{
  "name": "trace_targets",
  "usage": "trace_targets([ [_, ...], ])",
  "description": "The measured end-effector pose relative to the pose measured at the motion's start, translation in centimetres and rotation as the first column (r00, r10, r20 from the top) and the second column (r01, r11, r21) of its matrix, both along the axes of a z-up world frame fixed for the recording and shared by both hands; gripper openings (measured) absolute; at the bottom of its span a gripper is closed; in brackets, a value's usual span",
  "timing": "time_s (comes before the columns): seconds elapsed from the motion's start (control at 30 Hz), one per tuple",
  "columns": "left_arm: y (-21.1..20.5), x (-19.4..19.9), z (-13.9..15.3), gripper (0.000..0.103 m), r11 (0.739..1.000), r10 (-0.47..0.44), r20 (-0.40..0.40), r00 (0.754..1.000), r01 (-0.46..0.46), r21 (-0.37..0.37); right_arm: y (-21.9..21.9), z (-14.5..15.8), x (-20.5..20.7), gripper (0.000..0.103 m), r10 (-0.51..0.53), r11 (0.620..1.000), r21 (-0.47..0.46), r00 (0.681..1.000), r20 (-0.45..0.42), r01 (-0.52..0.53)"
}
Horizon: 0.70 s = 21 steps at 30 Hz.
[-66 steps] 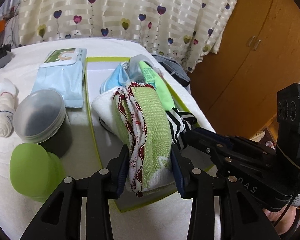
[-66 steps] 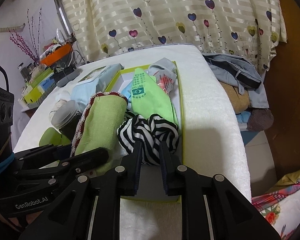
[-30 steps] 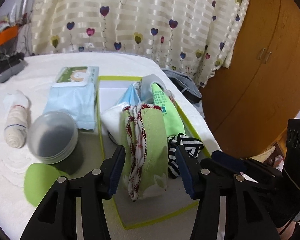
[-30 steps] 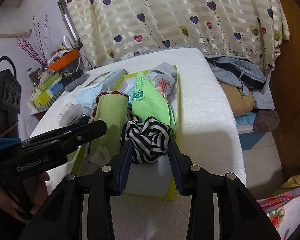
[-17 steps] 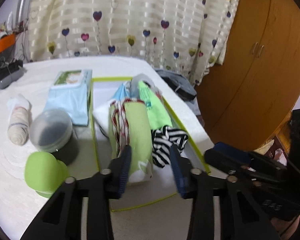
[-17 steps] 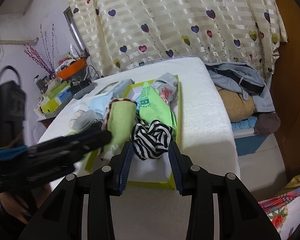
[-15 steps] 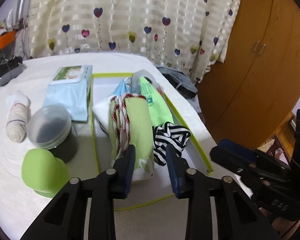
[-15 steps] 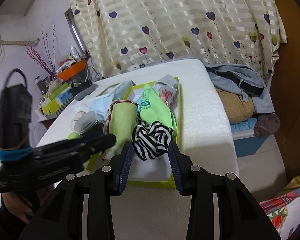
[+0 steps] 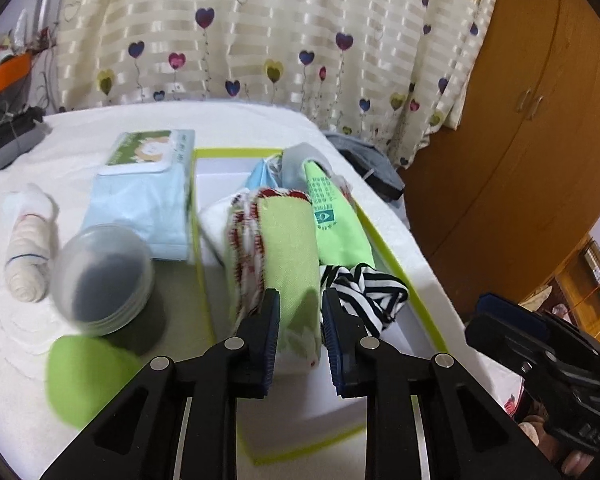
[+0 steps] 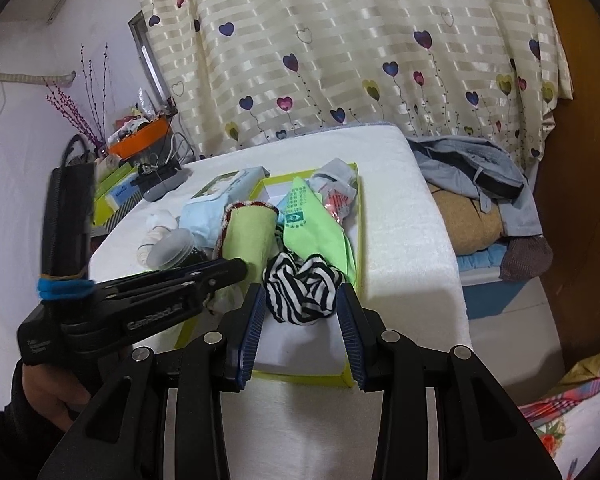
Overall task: Organize soft objects
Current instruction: 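Open both grippers to release the cloth and sock, then lift away, then move both grippers from the box toward the white socks on the table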
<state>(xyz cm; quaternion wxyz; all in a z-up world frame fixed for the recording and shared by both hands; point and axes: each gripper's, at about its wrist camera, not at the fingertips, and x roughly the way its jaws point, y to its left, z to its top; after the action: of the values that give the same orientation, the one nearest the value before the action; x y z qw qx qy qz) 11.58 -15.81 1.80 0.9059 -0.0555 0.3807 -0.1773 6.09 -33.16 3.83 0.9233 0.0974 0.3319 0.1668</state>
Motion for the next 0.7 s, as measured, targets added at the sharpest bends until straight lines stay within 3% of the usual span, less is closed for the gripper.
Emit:
trace_targets([
  [0.3,3.4,-5.6,3.2,0.03,1.0,0.019,0.095,0.995,-0.017,-0.024,2.8,1.4,-2.0,0.039,-0.021,0.998,-0.061,0.999,0.028,0.023],
  [0.37,4.1,-6.6,3.6,0.03,1.0,0.023,0.114,0.993,-0.021,-0.02,3.6,1.6,-2.5,0.044,-0.024,0.997,-0.067,0.999,0.035,0.026],
  [0.7,8.8,-8.8,4.7,0.036,0.995,0.088,0.161,0.983,-0.08,-0.053,7.6,3.8,-3.6,0.044,0.026,0.995,-0.101,0.995,0.092,-0.017],
])
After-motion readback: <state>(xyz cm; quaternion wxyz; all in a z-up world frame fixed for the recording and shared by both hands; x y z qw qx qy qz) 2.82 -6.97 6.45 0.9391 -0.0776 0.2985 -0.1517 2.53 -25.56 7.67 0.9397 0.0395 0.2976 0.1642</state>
